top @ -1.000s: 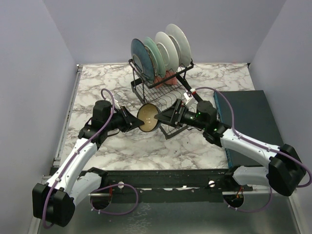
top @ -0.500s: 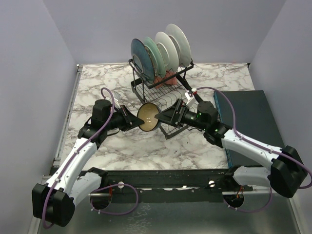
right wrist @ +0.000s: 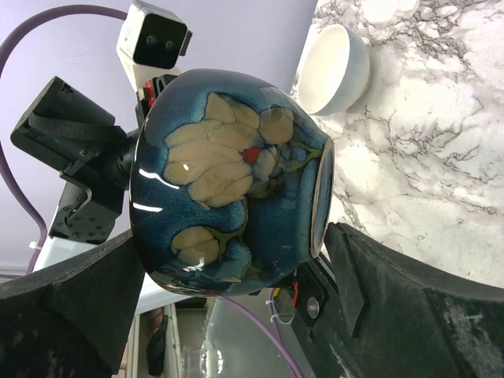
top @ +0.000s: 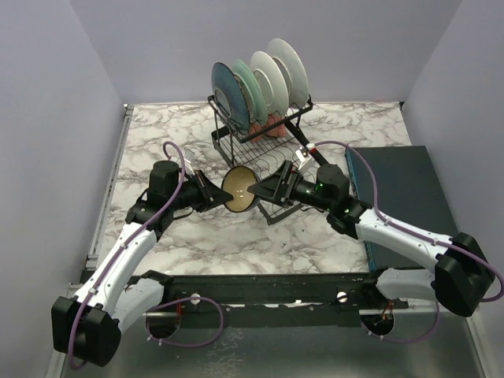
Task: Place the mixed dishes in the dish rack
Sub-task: Insert the bowl into the dish rack.
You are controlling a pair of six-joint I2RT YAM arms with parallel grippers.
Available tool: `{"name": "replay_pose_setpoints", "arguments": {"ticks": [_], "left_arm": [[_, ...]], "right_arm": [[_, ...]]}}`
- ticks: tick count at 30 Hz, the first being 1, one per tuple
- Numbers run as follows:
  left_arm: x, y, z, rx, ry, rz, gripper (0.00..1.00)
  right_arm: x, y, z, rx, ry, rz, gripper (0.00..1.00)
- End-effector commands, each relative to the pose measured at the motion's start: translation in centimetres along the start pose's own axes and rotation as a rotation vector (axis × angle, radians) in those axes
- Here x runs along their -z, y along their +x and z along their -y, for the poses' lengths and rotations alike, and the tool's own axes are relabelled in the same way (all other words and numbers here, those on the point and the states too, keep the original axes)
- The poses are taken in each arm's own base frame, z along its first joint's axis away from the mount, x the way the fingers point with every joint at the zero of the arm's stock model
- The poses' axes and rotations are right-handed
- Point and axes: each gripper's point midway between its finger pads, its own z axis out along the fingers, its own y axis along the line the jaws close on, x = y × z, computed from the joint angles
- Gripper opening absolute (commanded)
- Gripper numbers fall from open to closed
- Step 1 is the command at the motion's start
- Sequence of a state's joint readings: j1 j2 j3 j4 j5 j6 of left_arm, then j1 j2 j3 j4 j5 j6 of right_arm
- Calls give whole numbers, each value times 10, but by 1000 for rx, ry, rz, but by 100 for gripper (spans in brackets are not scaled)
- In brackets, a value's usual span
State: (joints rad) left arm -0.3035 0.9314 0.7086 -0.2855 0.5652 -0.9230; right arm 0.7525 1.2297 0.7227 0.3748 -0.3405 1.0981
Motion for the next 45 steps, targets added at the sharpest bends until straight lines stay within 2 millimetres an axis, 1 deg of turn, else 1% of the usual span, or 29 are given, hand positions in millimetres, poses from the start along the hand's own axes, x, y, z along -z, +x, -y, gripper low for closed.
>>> {"name": "replay_pose_setpoints", "arguments": {"ticks": [1,10,18,23,27,31,38,41,42,45], "left_arm": [[7,-4,32,-54,115,7,0],[8,-4,30,-54,112,10,0],[7,-3,27,-53,106,10,0],[7,-3,27,-52,105,11,0],[6,-3,25,-55,100,12,0],[5,-2,22,-48,91,10,0],[4,-3,21,-45,87,9,0],[3,-3,19,-41,81,8,0],[2,-3,18,-40,78,7,2],[1,-3,16,-40,70,10,15]], "right_arm": [[-2,-4,-19,8,-60,11,100],[0,-8,-31,-2,-94,34,98],[1,-7,-28,-14,-84,48,93],[1,-9,-30,-20,-86,63,92],[0,-10,-28,-30,-71,75,89],[-1,-10,-23,-40,-52,84,82],[-4,-11,-16,-27,-20,92,58],[-3,-15,-13,-8,9,106,51],[-2,-16,-13,0,16,111,50],[-1,-20,-9,34,54,125,48]]}}
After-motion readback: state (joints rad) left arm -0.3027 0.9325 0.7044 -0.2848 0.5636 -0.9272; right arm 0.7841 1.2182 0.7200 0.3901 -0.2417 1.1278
